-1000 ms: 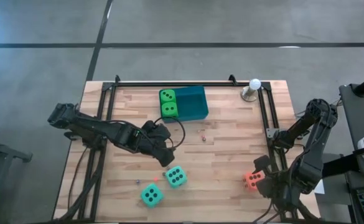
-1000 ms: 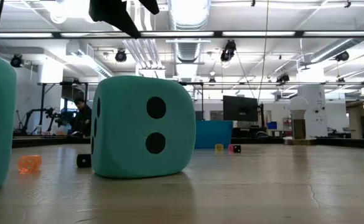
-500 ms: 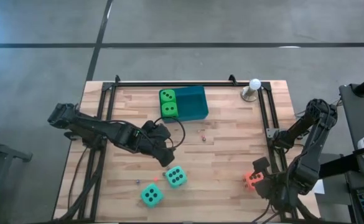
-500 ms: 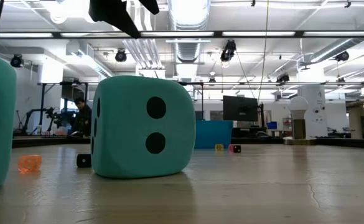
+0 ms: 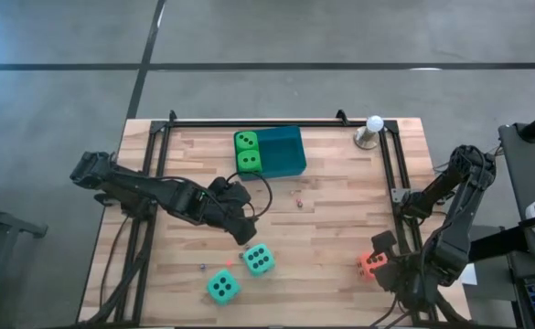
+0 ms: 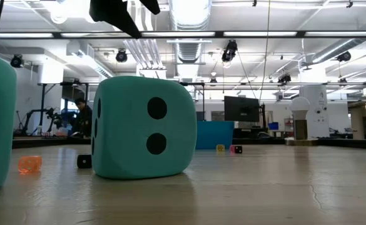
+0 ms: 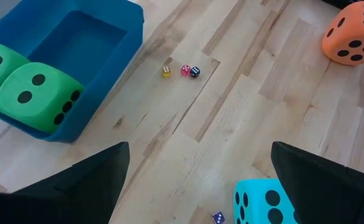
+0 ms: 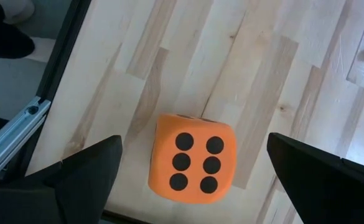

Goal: Pick & Place Dice
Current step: Put the large orange dice into the blue bin

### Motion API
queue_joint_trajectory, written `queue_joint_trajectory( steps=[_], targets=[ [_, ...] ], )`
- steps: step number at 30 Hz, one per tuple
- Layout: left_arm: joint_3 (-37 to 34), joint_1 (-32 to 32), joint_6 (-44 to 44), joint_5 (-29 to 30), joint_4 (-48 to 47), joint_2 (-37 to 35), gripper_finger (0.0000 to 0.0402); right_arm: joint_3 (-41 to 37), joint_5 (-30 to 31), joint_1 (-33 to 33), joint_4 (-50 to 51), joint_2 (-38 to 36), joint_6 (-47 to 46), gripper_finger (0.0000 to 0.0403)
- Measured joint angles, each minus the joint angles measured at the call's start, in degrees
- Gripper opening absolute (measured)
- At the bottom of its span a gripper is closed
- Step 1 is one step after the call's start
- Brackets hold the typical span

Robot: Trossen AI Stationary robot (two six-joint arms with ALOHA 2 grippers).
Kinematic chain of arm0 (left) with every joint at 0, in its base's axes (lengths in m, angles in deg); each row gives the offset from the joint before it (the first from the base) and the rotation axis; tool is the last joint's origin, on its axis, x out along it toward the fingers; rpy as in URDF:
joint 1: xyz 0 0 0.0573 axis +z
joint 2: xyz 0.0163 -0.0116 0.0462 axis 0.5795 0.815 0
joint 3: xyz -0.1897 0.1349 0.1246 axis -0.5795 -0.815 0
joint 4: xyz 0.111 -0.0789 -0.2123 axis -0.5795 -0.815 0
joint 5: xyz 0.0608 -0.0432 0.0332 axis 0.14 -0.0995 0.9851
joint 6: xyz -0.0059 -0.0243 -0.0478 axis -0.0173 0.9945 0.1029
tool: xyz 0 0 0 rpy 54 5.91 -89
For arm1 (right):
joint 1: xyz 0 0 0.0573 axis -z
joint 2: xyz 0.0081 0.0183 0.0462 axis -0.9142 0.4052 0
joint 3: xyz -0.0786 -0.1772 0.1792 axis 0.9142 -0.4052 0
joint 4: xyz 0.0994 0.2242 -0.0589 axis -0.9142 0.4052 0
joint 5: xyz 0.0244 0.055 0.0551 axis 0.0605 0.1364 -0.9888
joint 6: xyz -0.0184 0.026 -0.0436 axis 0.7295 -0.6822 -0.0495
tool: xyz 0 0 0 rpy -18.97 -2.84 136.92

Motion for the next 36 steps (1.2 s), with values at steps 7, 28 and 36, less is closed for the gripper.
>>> queue_joint_trajectory(
  steps=[7,28,36],
  targets=[
    [0.0,0.0,0.0,0.02,0.01,0.0,0.0392,-0.44,-1.14,-0.02,-1.51,0.0,-1.07,0.04],
    [0.0,0.0,0.0,0.01,0.01,0.0,0.0391,-19.65,-5.09,0.0,-15.43,-11.91,-1.8,0.04],
    [0.0,0.0,0.0,0.0,0.0,0.0,0.0393,-25.63,-5.49,-0.02,-19.2,-14.45,-5.71,0.04]
  ],
)
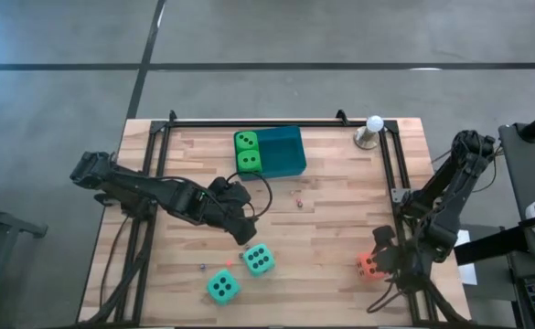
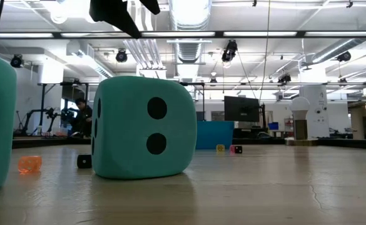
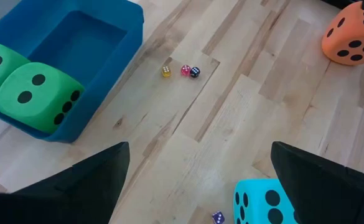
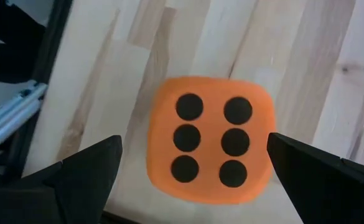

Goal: Pick & Place Dice
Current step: Put the large orange dice into the blue bin

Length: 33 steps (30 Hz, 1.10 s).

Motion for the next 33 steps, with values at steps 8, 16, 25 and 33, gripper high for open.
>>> queue_joint_trajectory(
  steps=[8,16,25,33],
  targets=[
    [0.0,0.01,0.0,0.01,0.0,0.0,0.0392,-0.15,0.28,0.0,0.8,0.33,0.24,0.04],
    [0.0,0.01,0.0,0.02,0.0,0.0,0.0391,-1.06,1.44,0.55,1.21,0.4,0.16,0.04],
    [0.0,0.02,0.0,0.0,0.0,0.0,0.0394,-1.06,1.18,0.52,0.04,0.42,-0.54,0.04],
    [0.0,0.0,0.0,0.0,0.0,0.0,0.0391,-2.85,1.29,0.52,-2.3,1.21,-0.74,0.04]
  ],
)
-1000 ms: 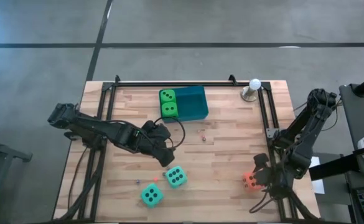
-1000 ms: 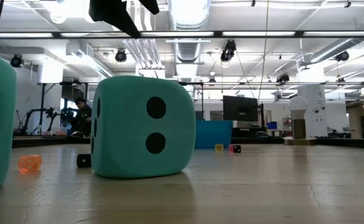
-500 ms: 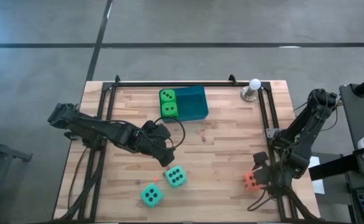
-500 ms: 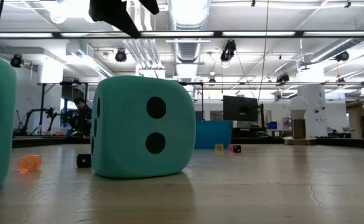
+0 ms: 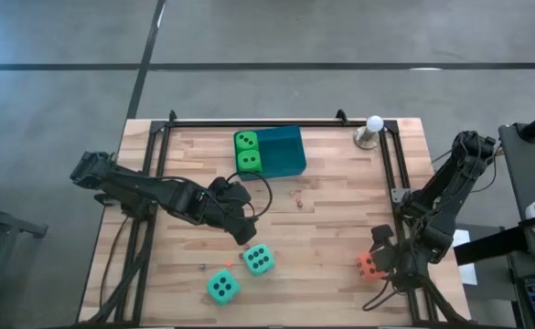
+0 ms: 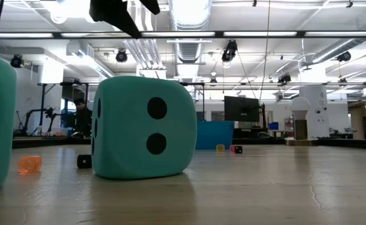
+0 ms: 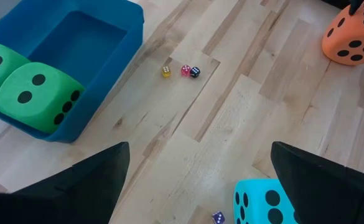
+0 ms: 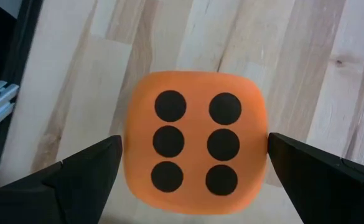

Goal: Pick & Place Dice
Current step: Put the large orange dice into the blue bin

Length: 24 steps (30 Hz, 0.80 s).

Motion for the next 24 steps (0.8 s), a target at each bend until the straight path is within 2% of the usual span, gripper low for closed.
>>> queue_joint_trajectory(
  steps=[19,24],
  targets=[
    [0.0,0.01,0.0,0.01,0.01,0.0,0.0393,-0.44,0.09,-0.02,-0.79,2.33,0.19,0.04],
    [0.0,0.02,0.0,0.02,0.02,0.0,0.0391,-0.59,0.09,-0.02,-0.82,2.33,-0.42,0.0382]
  ],
)
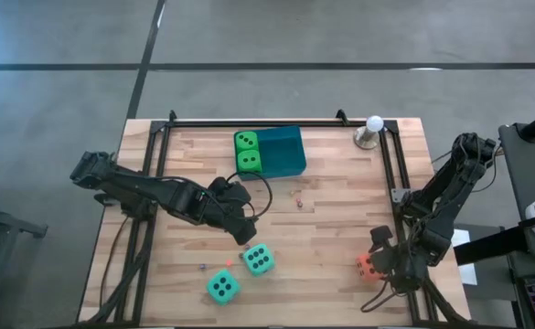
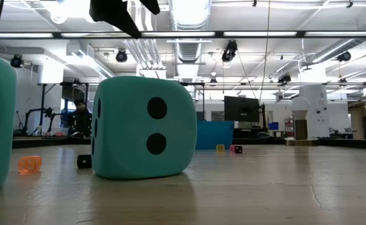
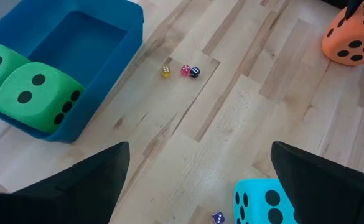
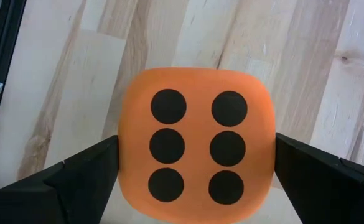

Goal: Pick & Place Dice
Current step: Put the large orange dice into the blue bin

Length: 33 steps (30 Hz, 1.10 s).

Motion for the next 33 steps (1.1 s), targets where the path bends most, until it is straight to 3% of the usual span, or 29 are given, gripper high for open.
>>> queue_joint_trajectory(
  steps=[7,33],
  targets=[
    [0.0,0.0,0.0,0.0,0.0,0.0,0.0393,-0.07,0.22,0.0,0.04,0.0,-0.82,0.0353],
    [0.0,-0.01,0.0,-0.01,0.0,0.02,0.0394,-0.15,3.16,-0.04,0.66,0.03,-6.32,0.0358]
  ],
)
